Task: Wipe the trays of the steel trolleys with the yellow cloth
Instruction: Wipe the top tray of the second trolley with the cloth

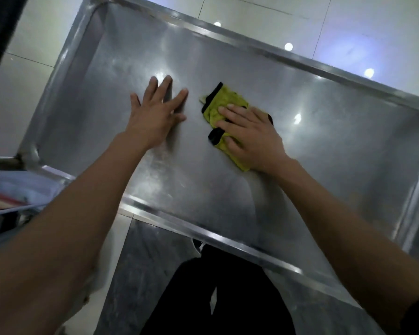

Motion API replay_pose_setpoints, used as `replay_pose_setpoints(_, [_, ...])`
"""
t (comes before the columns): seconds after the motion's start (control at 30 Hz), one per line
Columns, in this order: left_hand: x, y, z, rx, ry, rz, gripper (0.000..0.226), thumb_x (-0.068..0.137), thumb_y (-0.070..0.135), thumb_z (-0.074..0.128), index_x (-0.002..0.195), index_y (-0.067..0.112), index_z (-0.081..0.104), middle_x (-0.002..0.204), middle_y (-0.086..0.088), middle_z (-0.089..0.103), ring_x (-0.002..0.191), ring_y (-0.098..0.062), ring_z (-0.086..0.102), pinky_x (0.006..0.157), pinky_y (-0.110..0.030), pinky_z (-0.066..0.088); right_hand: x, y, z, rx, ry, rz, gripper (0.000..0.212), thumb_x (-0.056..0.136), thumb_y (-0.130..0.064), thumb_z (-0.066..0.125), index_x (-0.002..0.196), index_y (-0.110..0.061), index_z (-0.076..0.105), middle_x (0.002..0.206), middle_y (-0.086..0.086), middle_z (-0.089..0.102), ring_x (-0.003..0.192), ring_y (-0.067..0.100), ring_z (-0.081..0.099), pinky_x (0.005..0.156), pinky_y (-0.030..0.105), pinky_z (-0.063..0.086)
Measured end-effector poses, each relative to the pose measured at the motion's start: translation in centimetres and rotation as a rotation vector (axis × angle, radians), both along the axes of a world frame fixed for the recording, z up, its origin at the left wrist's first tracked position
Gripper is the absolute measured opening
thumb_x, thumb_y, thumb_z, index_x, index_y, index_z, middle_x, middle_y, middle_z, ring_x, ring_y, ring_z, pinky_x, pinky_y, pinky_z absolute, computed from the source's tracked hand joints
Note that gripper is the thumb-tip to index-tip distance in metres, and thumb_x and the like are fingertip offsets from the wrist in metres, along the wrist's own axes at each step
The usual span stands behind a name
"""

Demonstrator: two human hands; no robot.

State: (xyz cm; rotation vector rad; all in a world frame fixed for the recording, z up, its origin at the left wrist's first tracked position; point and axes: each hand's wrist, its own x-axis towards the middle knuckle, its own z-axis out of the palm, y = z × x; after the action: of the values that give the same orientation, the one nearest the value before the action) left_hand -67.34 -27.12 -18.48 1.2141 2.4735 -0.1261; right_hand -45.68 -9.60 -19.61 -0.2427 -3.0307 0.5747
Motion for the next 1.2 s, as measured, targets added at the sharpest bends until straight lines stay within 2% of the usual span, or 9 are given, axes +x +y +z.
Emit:
replay_pose_setpoints(0.1, [2.4, 0.9, 1.0, 0.091, 0.025, -0.031, 0.046, 0.100, 0.039, 0.049, 0.145, 0.032, 0.043, 0.160, -0.010, 0.025, 0.147, -0.038, 0.018, 0.108, -0.064, 0.031, 3.9, -4.5, 0.1, -0.040, 0.018, 0.087, 0.042, 0.097, -0.032, 0.053, 0.137, -0.026, 0.060, 0.154, -0.005, 0.044, 0.147, 0.017, 0.034, 0.119, 0.048, 0.024])
replay_pose_setpoints(0.17, [5.1, 1.4, 1.1, 0.129, 0.005, -0.055, 0.038, 0.100, 0.036, 0.048, 0.138, 0.031, 0.051, 0.157, -0.009, 0.031, 0.147, -0.036, 0.022, 0.108, -0.063, 0.032, 6.0, -6.9, 0.2, -0.062, 0.011, 0.121, 0.040, 0.097, -0.031, 0.053, 0.136, -0.026, 0.061, 0.154, -0.005, 0.044, 0.147, 0.017, 0.034, 0.119, 0.049, 0.023])
replay_pose_setpoints(0.27, [7.5, 1.9, 0.4, 0.082, -0.004, -0.009, 0.044, 0.103, 0.041, 0.043, 0.145, 0.030, 0.043, 0.163, -0.009, 0.018, 0.152, -0.035, 0.008, 0.111, -0.070, 0.021, 9.0, -9.9, 0.2, -0.093, 0.026, 0.174, 0.038, 0.096, -0.031, 0.055, 0.132, -0.027, 0.065, 0.152, -0.005, 0.047, 0.146, 0.016, 0.035, 0.120, 0.047, 0.022])
replay_pose_setpoints(0.4, [7.6, 2.1, 0.3, 0.087, -0.033, 0.019, 0.051, 0.100, 0.044, 0.048, 0.148, 0.030, 0.041, 0.164, -0.009, 0.016, 0.152, -0.036, 0.005, 0.112, -0.073, 0.016, 12.5, -13.0, 0.0, -0.135, 0.044, 0.258, 0.037, 0.094, -0.030, 0.054, 0.129, -0.031, 0.067, 0.150, -0.008, 0.049, 0.146, 0.013, 0.035, 0.118, 0.048, 0.024])
replay_pose_setpoints(0.53, [8.5, 2.7, 0.7, 0.141, -0.051, 0.021, 0.052, 0.099, 0.028, 0.051, 0.149, 0.032, 0.039, 0.166, -0.007, 0.010, 0.153, -0.035, 0.002, 0.113, -0.073, 0.013, 13.6, -13.1, -0.3, -0.188, 0.095, 0.273, 0.034, 0.093, -0.029, 0.057, 0.124, -0.030, 0.070, 0.147, -0.008, 0.053, 0.144, 0.012, 0.039, 0.117, 0.048, 0.028])
replay_pose_setpoints(0.63, [9.7, 4.3, 0.9, 0.125, -0.079, -0.138, 0.064, 0.094, 0.014, 0.045, 0.153, 0.035, 0.033, 0.168, -0.004, 0.006, 0.154, -0.031, -0.003, 0.115, -0.073, 0.005, 13.3, -11.4, -0.4, -0.188, 0.130, 0.331, 0.032, 0.089, -0.027, 0.063, 0.121, -0.028, 0.072, 0.145, -0.006, 0.056, 0.140, 0.014, 0.045, 0.115, 0.048, 0.032])
replay_pose_setpoints(0.8, [11.5, 6.6, 0.9, 0.279, -0.067, 0.027, 0.031, 0.100, 0.030, 0.050, 0.129, 0.025, 0.061, 0.156, -0.003, 0.035, 0.151, -0.032, 0.015, 0.110, -0.076, 0.012, 12.6, -5.6, -0.5, -0.173, 0.067, 0.242, 0.033, 0.090, -0.030, 0.064, 0.122, -0.027, 0.072, 0.145, -0.006, 0.055, 0.142, 0.014, 0.042, 0.116, 0.048, 0.031])
replay_pose_setpoints(1.0, [12.2, 7.8, 1.3, 0.257, -0.055, 0.098, 0.027, 0.101, 0.031, 0.051, 0.123, 0.023, 0.065, 0.151, -0.002, 0.040, 0.149, -0.030, 0.020, 0.112, -0.070, 0.016, 9.2, 2.0, -0.2, -0.086, 0.069, 0.151, 0.037, 0.088, -0.029, 0.068, 0.125, -0.026, 0.070, 0.146, -0.007, 0.054, 0.142, 0.014, 0.042, 0.116, 0.047, 0.031])
replay_pose_setpoints(1.2, [12.1, 7.9, 1.1, 0.273, -0.032, 0.093, 0.026, 0.101, 0.032, 0.051, 0.117, 0.023, 0.070, 0.149, -0.004, 0.046, 0.144, -0.032, 0.033, 0.110, -0.066, 0.025, 4.0, 11.1, 0.2, -0.126, 0.078, 0.046, 0.037, 0.094, -0.028, 0.065, 0.130, -0.021, 0.067, 0.146, -0.002, 0.054, 0.142, 0.017, 0.043, 0.117, 0.048, 0.028])
